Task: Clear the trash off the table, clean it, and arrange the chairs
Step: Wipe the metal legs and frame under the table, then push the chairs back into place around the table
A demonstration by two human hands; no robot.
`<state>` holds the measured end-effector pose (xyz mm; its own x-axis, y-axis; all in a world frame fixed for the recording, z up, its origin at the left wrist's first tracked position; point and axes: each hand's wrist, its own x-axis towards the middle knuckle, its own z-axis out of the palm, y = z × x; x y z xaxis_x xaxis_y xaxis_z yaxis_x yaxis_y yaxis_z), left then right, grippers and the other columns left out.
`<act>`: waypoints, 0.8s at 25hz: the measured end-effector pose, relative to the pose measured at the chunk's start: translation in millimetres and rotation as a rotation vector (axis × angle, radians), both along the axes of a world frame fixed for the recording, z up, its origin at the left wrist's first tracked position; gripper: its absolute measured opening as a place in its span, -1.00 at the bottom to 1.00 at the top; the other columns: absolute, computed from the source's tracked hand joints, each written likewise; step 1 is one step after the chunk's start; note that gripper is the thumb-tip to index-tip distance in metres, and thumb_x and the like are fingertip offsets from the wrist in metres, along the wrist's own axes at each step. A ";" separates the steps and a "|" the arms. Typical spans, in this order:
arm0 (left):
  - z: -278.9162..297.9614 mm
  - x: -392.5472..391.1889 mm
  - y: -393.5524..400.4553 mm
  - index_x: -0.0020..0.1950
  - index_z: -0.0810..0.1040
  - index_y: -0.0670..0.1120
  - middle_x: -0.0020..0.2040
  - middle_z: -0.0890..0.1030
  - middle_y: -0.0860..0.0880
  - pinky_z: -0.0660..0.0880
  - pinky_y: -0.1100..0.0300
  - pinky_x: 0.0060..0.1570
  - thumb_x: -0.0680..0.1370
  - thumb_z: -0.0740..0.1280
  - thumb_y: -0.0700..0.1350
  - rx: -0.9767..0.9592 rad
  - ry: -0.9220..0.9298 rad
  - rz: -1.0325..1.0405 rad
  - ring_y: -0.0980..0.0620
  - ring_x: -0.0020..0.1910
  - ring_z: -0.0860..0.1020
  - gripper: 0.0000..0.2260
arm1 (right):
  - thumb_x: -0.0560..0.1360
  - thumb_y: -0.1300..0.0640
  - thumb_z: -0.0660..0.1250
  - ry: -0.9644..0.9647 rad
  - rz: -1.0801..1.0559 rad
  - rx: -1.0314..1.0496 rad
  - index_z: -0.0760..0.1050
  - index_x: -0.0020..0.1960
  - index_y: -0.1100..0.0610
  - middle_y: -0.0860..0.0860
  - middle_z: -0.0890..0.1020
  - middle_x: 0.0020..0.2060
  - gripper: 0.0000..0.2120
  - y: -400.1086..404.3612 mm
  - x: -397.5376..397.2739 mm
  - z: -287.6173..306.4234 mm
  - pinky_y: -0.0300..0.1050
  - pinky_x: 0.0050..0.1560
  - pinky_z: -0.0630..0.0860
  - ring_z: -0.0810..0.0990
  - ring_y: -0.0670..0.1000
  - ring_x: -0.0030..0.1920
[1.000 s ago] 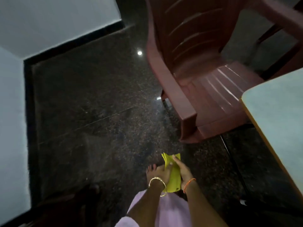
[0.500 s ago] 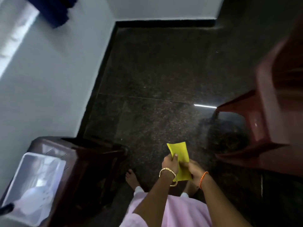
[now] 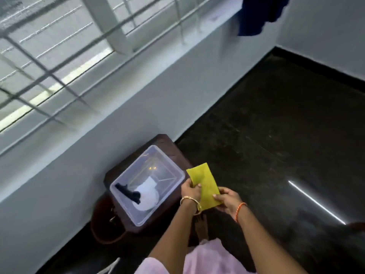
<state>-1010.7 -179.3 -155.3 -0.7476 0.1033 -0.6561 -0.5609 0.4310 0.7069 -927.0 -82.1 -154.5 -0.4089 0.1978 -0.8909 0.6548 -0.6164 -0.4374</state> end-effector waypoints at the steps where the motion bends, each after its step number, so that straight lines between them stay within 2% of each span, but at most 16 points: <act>1: 4.2 -22.3 -13.3 0.21 0.49 -0.37 -0.01 0.56 -0.15 0.47 0.08 0.04 0.50 0.26 -0.45 0.004 0.012 0.079 -0.01 -0.01 0.48 -0.72 | 0.49 0.41 0.28 0.003 0.065 0.036 0.45 0.25 0.23 0.05 0.56 -0.23 -0.66 -11.7 -27.0 5.1 -0.10 -0.22 0.47 0.52 0.00 -0.22; 4: 9.2 -74.7 -51.1 0.21 0.53 -0.34 0.02 0.62 -0.21 0.53 0.23 -0.05 0.48 0.28 -0.43 -0.076 0.021 0.246 -0.06 0.00 0.55 -0.70 | 0.47 0.42 0.31 0.049 0.302 0.196 0.47 0.22 0.29 0.13 0.59 -0.15 -0.68 -46.5 -94.1 8.8 -0.10 -0.27 0.49 0.54 0.05 -0.15; 6: 6.4 -97.9 -68.4 0.20 0.56 -0.23 0.07 0.64 -0.21 0.53 0.10 0.09 0.47 0.28 -0.38 -0.206 0.021 0.266 -0.17 0.07 0.59 -0.69 | 0.43 0.37 0.36 0.084 0.474 0.410 0.53 0.18 0.25 0.19 0.64 -0.04 -0.68 -64.0 -123.4 5.8 -0.08 -0.11 0.51 0.57 0.07 -0.07; 8: 5.4 -116.0 -76.9 0.15 0.56 -0.19 0.10 0.63 -0.22 0.48 0.04 0.11 0.47 0.24 -0.36 -0.295 0.015 0.290 -0.21 0.10 0.58 -0.71 | 0.41 0.28 0.36 0.099 0.640 0.580 0.59 0.10 0.13 0.11 0.68 -0.01 -0.73 -75.5 -144.4 4.8 -0.24 -0.08 0.45 0.62 0.06 0.00; 11: 0.3 -142.8 -77.5 0.19 0.51 -0.19 0.16 0.59 -0.21 0.44 0.05 0.13 0.51 0.24 -0.31 -0.358 -0.035 0.328 -0.22 0.16 0.53 -0.73 | 0.44 0.26 0.29 0.112 0.746 0.597 0.58 0.07 0.10 0.13 0.66 0.03 -0.76 -86.4 -170.3 -9.2 -0.14 0.01 0.52 0.61 0.13 0.06; 15: -17.3 -165.4 -72.6 0.22 0.47 -0.17 0.19 0.57 -0.21 0.42 0.03 0.17 0.51 0.26 -0.28 -0.353 -0.065 0.268 -0.22 0.18 0.52 -0.72 | 0.48 0.23 0.24 0.067 0.833 0.666 0.53 0.13 0.14 0.22 0.61 0.10 -0.76 -92.5 -188.5 -24.3 -0.13 -0.01 0.47 0.58 0.21 0.09; 18: -29.4 -161.8 -74.1 0.19 0.46 -0.14 0.17 0.57 -0.21 0.44 0.05 0.12 0.50 0.27 -0.26 -0.364 -0.084 0.272 -0.21 0.15 0.53 -0.73 | 0.53 0.10 0.23 -0.006 0.947 0.710 0.43 0.24 0.21 0.22 0.53 0.22 -0.67 -103.6 -196.1 -29.6 0.03 0.17 0.48 0.50 0.25 0.23; 20: -32.6 -157.0 -76.1 0.22 0.42 -0.13 0.18 0.56 -0.21 0.46 0.02 0.14 0.45 0.28 -0.32 -0.371 -0.095 0.264 -0.22 0.15 0.54 -0.66 | 0.57 0.08 0.19 -0.039 1.007 0.742 0.28 0.37 0.23 0.20 0.40 0.35 -0.57 -109.5 -194.3 -31.1 0.12 0.29 0.41 0.40 0.22 0.35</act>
